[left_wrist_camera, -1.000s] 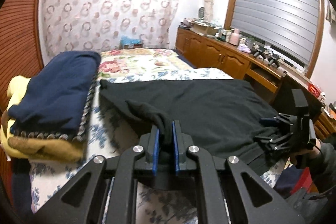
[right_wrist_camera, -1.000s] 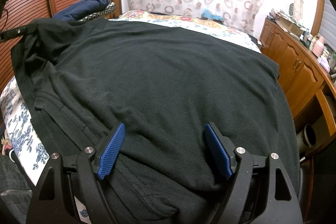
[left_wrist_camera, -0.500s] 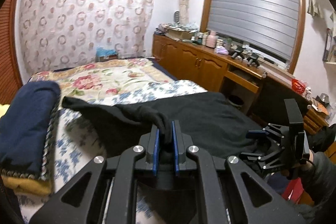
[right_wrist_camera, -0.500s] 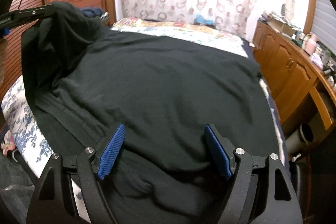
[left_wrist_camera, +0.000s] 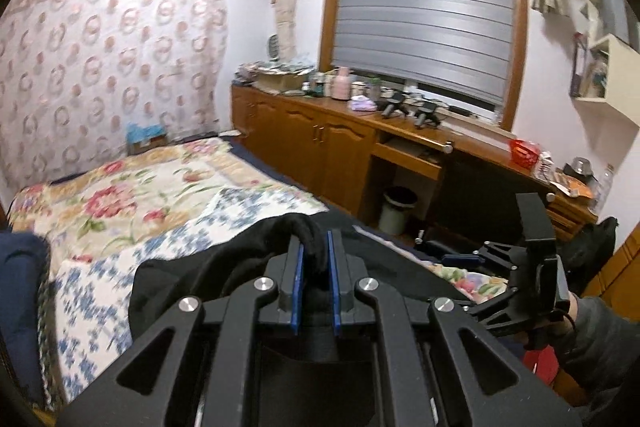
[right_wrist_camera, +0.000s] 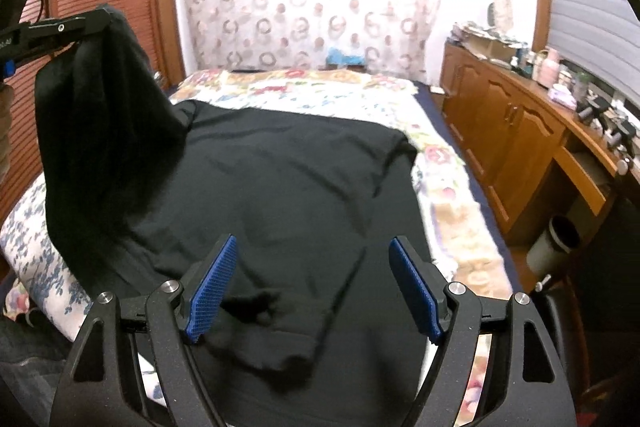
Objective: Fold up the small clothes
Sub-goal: 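Lift the gripped edge and fold it over the shirt with the left tool, then lay the edge down and open the left tool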
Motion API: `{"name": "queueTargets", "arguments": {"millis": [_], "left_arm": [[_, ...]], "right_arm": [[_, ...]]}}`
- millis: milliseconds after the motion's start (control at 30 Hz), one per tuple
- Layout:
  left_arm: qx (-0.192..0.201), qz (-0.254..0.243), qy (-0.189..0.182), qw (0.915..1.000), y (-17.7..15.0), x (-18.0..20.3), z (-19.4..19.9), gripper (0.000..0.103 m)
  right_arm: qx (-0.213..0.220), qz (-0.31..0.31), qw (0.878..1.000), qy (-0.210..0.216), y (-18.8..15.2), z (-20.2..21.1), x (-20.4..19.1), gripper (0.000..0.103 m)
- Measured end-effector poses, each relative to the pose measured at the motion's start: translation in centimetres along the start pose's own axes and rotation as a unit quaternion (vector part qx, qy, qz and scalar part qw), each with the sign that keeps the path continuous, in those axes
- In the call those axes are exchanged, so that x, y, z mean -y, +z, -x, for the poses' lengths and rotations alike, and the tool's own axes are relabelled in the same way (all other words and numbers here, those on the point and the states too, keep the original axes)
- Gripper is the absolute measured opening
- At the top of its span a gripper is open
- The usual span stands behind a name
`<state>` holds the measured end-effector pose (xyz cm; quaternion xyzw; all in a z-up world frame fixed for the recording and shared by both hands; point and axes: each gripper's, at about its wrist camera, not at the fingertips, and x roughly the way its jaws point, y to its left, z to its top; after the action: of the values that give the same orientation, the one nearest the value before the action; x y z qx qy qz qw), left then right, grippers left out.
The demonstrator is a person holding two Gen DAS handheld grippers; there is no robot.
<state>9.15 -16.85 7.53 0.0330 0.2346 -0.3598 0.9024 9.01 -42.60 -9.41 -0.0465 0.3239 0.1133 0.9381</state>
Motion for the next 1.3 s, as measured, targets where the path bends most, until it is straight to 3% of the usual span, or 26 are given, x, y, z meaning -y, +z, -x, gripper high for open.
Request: {"name": "queueTargets", "arguments": {"millis": [300,533,667,833,1300], "left_arm": [[0.004,-0.033,-0.04,0.9986,2.0,5.1,-0.3,0.008],[-0.055,-0.055,-0.075,0.9941,0.8,6.5,-3.2,0.012],[-0.064,-0.05,-0.062,0.9948,0.0,6.0,-3.6,0.04],[-0.069,-0.03,-0.037,0.9965,-1.4,3.5,-3.4,0.056],[-0.089,0.037,0.064,0.9933,-7.2,-4.1,-1.9,0.057]], "right_arm": [[0.022,-0.015,1.0,-0.014,0.2,2.3,1.7,0.079],[0.031,-0.018,0.999,-0.014,0.4,2.9,2.1,0.079],[0.028,-0.02,0.999,-0.015,0.4,2.5,2.2,0.079],[0.023,-0.02,0.999,-0.012,0.3,2.1,2.1,0.079],[0.015,0.02,0.999,0.021,1.7,0.6,-1.3,0.079]]}}
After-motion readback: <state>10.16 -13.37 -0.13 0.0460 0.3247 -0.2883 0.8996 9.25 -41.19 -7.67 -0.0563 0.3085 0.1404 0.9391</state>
